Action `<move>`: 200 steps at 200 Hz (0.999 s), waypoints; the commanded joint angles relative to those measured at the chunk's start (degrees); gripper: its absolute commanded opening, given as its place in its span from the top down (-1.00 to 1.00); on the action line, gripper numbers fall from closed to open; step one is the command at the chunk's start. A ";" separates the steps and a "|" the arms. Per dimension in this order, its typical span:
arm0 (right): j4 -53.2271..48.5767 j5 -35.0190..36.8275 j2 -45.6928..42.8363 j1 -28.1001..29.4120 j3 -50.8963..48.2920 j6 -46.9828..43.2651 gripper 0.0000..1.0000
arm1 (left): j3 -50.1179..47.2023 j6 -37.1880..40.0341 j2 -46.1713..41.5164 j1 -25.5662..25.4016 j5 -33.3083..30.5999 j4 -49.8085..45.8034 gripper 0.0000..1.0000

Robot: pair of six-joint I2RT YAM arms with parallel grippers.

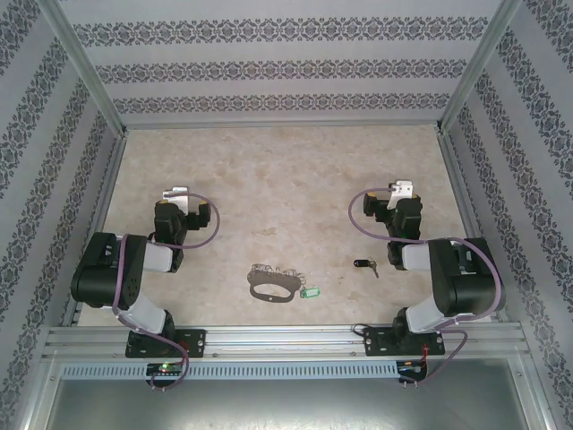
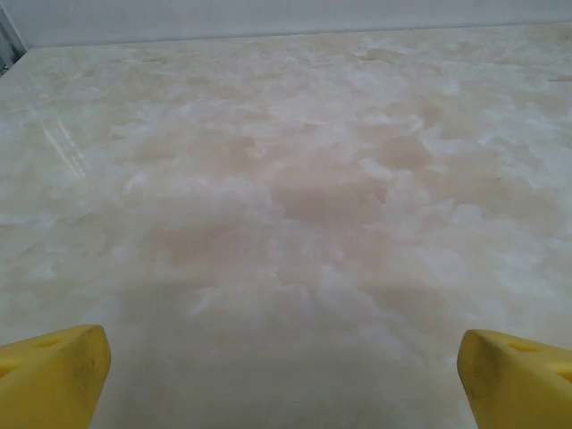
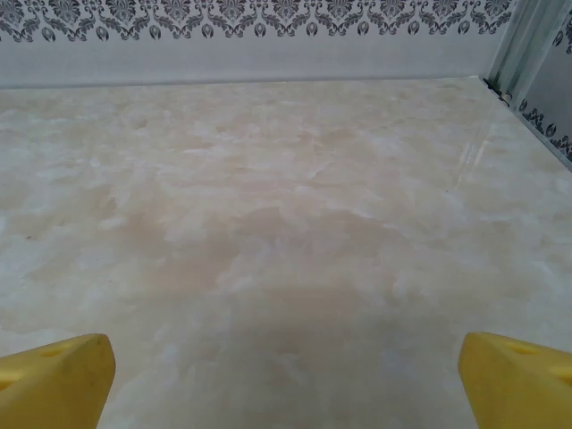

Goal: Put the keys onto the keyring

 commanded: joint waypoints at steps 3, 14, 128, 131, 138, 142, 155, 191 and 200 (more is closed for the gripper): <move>2.06 -0.78 0.67 0.19 0.54 -0.55 -0.96 | 1.02 0.84 -0.23 0.42 0.40 0.69 -1.00; 2.05 -0.75 0.59 0.24 0.54 -0.61 -0.96 | 1.02 0.85 -0.23 0.42 0.40 0.75 -1.00; 2.11 -0.82 0.60 0.24 0.54 -0.57 -0.96 | 1.02 0.85 -0.21 0.42 0.40 0.75 -1.00; 2.13 -0.75 0.59 0.22 0.54 -0.55 -0.96 | 1.02 0.82 -0.23 0.42 0.40 0.74 -1.00; 2.14 -0.77 0.63 0.28 0.54 -0.60 -0.96 | 1.02 0.87 -0.18 0.42 0.40 0.74 -1.00; 2.14 -0.79 0.65 0.24 0.54 -0.57 -0.96 | 1.00 0.85 -0.21 0.42 0.40 0.75 -1.00; 2.14 -0.84 0.62 0.24 0.46 -0.46 -0.96 | 1.02 0.85 -0.22 0.42 0.40 0.75 -1.00; 2.14 -0.85 0.67 0.18 0.45 -0.49 -0.96 | 1.11 0.53 -0.22 0.42 -0.39 0.66 -1.00; 2.14 -0.88 0.62 0.16 0.45 -0.48 -0.96 | 1.11 0.49 -0.17 0.42 -0.38 0.62 -1.00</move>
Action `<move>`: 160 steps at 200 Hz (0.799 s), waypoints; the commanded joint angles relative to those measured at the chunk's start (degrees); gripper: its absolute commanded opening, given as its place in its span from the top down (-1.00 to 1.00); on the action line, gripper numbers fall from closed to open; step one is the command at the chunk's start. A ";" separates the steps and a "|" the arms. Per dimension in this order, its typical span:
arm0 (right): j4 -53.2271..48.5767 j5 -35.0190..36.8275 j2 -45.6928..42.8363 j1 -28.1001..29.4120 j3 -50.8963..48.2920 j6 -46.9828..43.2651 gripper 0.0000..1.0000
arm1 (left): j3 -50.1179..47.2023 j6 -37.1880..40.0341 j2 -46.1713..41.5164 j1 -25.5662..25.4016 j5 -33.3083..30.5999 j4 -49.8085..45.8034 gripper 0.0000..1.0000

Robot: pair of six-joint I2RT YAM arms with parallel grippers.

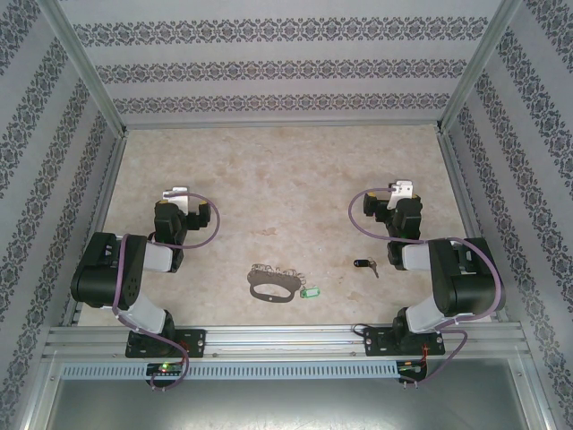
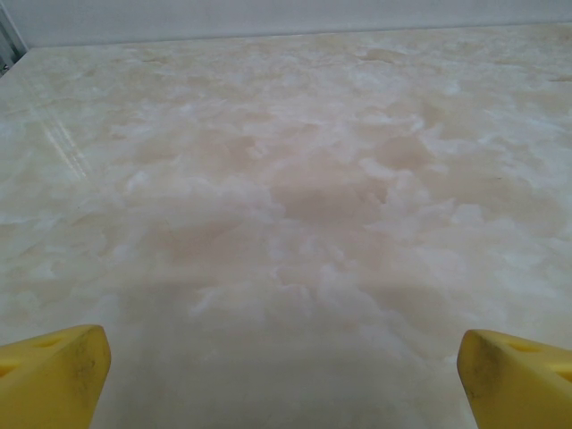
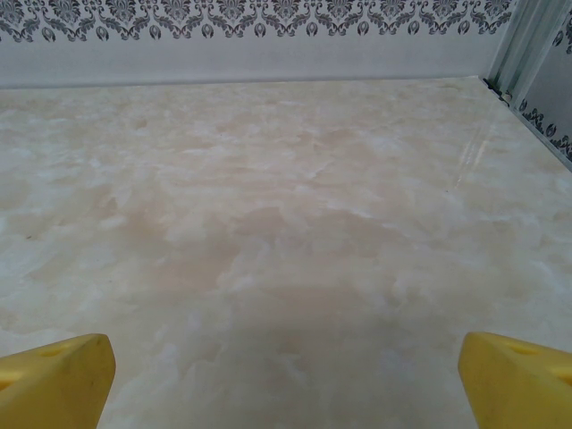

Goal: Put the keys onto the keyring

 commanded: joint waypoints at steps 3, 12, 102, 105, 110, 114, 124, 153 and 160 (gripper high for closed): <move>2.14 -0.83 0.62 0.16 0.45 -0.46 -0.96 | 1.10 0.49 -0.20 0.42 -0.36 0.66 -1.00; 2.14 -0.84 0.67 0.18 0.54 -0.47 -0.96 | 1.11 0.49 -0.16 0.42 -0.32 0.65 -1.00; -0.90 -0.40 -0.76 0.47 1.61 -0.59 -0.96 | 1.18 0.95 -1.29 0.43 1.00 -0.56 -1.00; -1.28 -0.48 -1.02 0.42 1.68 -0.56 -0.96 | 1.27 0.91 -1.55 0.48 0.88 -0.88 -1.00; -1.46 -0.64 -1.58 0.41 1.70 -0.71 -0.96 | 1.43 0.73 -2.04 0.44 0.51 -1.64 -1.00; -1.47 -0.74 -2.08 0.43 1.49 -0.77 -0.96 | 1.53 0.55 -2.54 0.42 0.30 -2.28 -1.00; -1.92 -0.84 -3.76 0.49 0.95 -0.87 -0.96 | 1.76 0.49 -3.69 0.44 -0.08 -3.53 -1.00; -3.30 -1.04 -7.83 0.32 -0.33 -0.73 -0.96 | 2.31 0.49 -5.49 0.42 0.12 -6.28 -1.00; -3.56 -1.12 -8.14 0.32 -0.34 -0.78 -0.96 | 2.62 0.62 -5.79 0.43 0.35 -7.19 -1.00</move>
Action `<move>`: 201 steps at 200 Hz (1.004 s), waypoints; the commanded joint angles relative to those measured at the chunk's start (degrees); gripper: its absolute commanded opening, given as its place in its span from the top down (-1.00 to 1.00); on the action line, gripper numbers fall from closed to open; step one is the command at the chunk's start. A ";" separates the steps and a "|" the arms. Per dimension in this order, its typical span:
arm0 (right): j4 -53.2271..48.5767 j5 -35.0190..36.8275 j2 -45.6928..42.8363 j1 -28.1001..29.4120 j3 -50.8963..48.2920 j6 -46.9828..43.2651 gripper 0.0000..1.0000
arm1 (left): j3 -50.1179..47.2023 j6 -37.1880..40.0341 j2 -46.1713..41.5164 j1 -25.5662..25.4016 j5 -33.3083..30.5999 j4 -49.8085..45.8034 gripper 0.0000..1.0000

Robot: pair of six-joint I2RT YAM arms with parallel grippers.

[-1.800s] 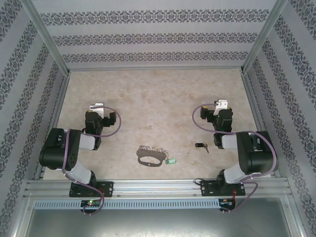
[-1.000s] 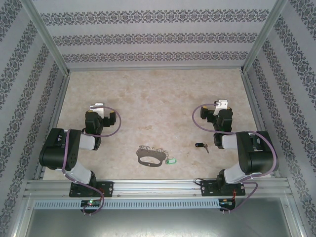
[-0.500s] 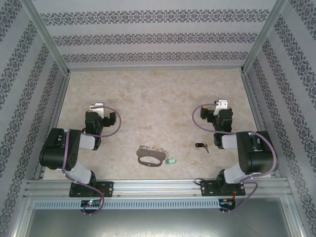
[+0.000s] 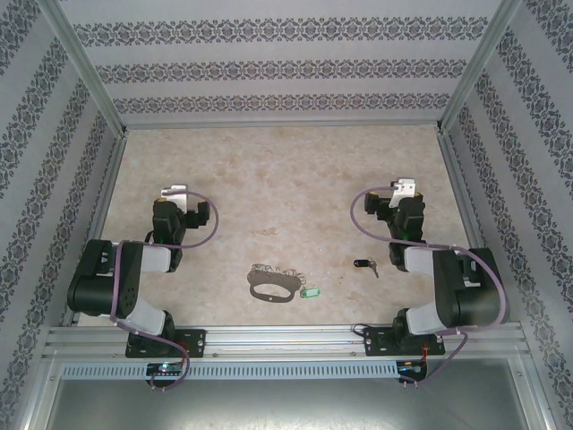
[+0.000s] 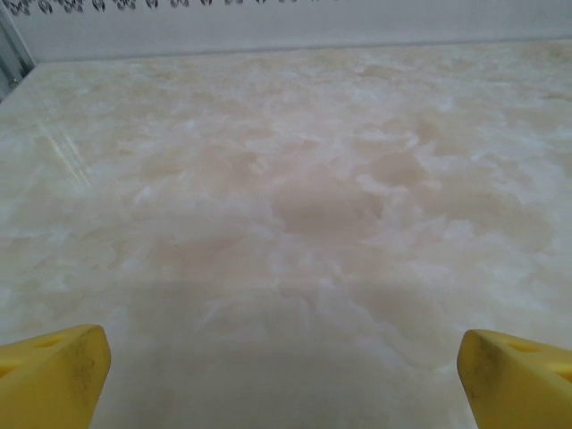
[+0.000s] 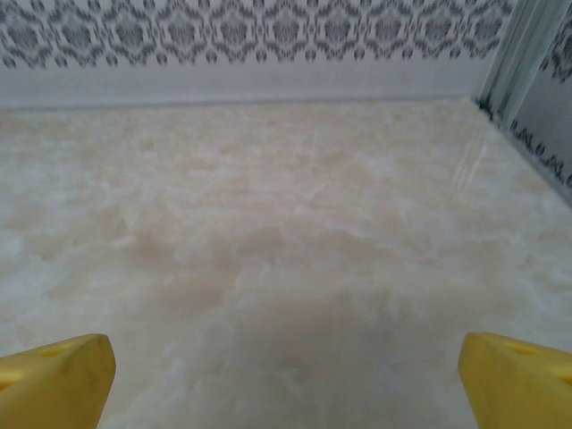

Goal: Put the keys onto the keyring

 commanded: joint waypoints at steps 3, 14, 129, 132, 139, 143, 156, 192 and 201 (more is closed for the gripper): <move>-0.52 -1.14 -2.56 0.32 -0.43 -0.78 -0.96 | 1.99 0.59 -1.81 0.42 0.44 -3.80 -1.00; -1.05 -1.35 -2.93 0.32 -0.30 -0.87 -0.96 | 2.40 0.67 -2.35 0.42 0.72 -5.06 -1.00; -49.64 -7.10 -19.88 11.79 15.88 1.03 -0.96 | 19.99 -22.40 -25.26 -0.17 12.27 -58.50 -1.00; -50.06 -8.03 -20.34 12.55 15.84 0.41 -0.96 | 20.34 -22.45 -25.45 -0.26 14.70 -59.28 -1.00; -50.84 -10.49 -21.51 14.49 15.68 -1.22 -0.96 | 21.10 -22.82 -25.89 -0.72 18.77 -61.58 -1.00; -51.25 -11.86 -22.21 15.92 15.59 -2.44 -0.96 | 21.65 -23.02 -26.04 -1.07 20.35 -63.14 -1.00; -52.09 -15.36 -24.42 21.51 15.22 -7.56 -0.96 | 22.56 -24.20 -26.55 -2.14 24.57 -66.71 -1.00; -49.15 -23.19 -24.04 30.47 14.46 -13.32 -0.96 | 20.98 -29.03 -26.49 -5.49 31.96 -68.56 -1.00; -50.10 -24.12 -21.97 31.50 15.49 -13.86 -0.96 | 21.24 -28.26 -25.99 -7.31 31.53 -70.56 -1.00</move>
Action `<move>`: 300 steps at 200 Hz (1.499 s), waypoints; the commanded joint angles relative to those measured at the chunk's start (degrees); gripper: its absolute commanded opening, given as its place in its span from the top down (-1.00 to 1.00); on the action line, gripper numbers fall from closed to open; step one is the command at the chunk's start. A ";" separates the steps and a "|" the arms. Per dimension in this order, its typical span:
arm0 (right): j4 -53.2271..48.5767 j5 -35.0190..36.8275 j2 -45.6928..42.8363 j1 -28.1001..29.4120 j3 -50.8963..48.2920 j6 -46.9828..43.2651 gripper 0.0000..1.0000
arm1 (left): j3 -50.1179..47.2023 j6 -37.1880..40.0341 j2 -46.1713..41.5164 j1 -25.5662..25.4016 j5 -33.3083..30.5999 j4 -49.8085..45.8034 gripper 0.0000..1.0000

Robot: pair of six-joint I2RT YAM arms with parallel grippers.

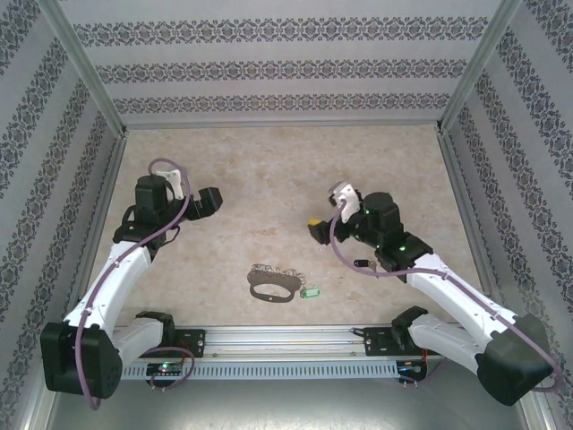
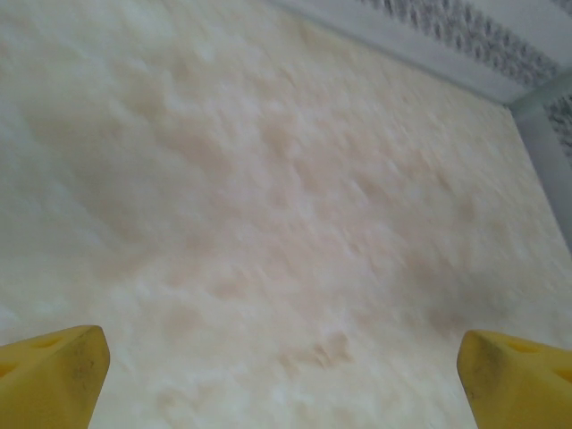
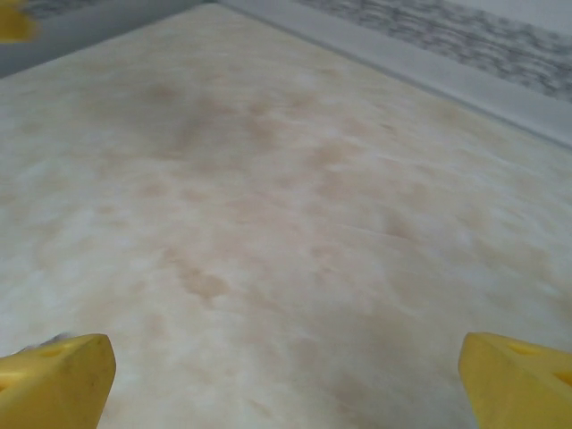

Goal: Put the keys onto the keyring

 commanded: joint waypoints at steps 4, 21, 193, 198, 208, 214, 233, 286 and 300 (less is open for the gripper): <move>-2.15 -6.89 3.62 2.58 0.99 -4.79 -0.96 | 0.27 -2.90 0.74 -4.45 5.21 -9.64 -1.00; -4.25 -7.46 7.56 4.58 3.02 -3.12 -0.90 | 2.05 -1.09 1.86 -8.40 1.37 -16.02 -0.97; -20.12 3.15 28.50 20.42 14.39 8.44 -0.29 | -9.63 -5.43 -7.93 -12.29 4.30 -11.10 -0.68; -19.90 3.67 29.01 20.45 14.56 8.42 -0.29 | -9.76 -5.49 -7.92 -12.23 4.44 -11.02 -0.68; -19.15 3.87 30.11 20.56 14.66 8.30 -0.28 | -9.74 -5.70 -7.91 -12.28 4.69 -10.83 -0.68; -18.57 3.83 30.69 20.56 14.67 8.35 -0.29 | -9.78 -5.70 -7.98 -12.23 4.82 -10.74 -0.68; -18.32 4.65 33.22 20.65 15.41 8.93 -0.28 | -9.61 -5.72 -8.51 -12.28 4.54 -10.82 -0.68; -18.47 2.26 35.16 20.65 15.02 15.10 -0.22 | -9.82 -5.43 -8.71 -12.21 4.74 -10.56 -0.68; -17.53 1.42 34.80 20.64 13.71 16.16 -0.20 | -9.74 -5.37 -8.32 -12.26 4.97 -10.17 -0.68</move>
